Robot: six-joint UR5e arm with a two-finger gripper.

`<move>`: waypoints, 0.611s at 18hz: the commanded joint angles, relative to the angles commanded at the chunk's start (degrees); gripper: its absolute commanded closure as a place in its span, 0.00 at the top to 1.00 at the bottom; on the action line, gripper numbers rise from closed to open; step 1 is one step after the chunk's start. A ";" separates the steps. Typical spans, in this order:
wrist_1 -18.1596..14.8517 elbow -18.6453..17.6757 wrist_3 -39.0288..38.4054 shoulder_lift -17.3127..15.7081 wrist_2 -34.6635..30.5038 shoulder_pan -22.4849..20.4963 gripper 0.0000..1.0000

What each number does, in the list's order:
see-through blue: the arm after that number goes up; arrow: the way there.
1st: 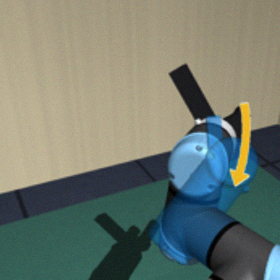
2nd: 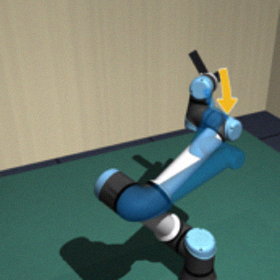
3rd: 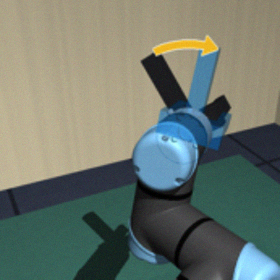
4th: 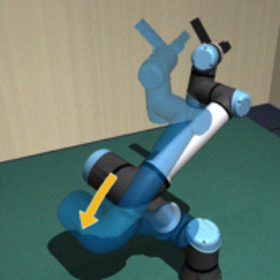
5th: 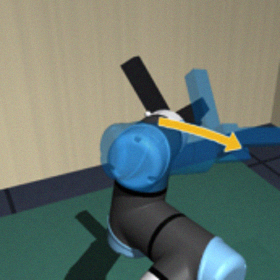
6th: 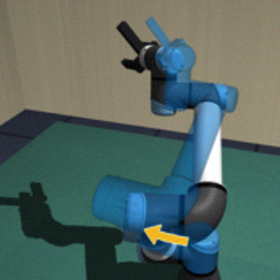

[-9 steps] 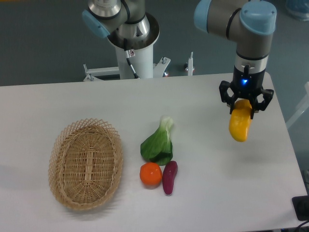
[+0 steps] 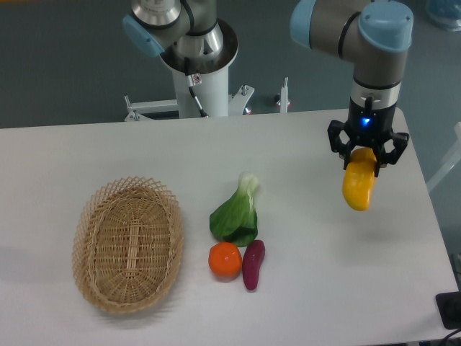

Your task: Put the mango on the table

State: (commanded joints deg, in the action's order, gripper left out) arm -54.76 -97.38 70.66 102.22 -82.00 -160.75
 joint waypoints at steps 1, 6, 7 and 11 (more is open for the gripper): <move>0.09 -0.09 0.00 0.09 0.00 0.09 0.48; 6.22 -0.27 -1.66 5.96 -0.26 1.66 0.48; 8.50 -0.09 -3.41 7.19 -0.18 2.45 0.48; 11.60 1.05 -10.09 13.09 -0.26 4.92 0.48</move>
State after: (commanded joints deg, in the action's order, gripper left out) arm -43.15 -96.33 60.57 115.30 -82.27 -155.83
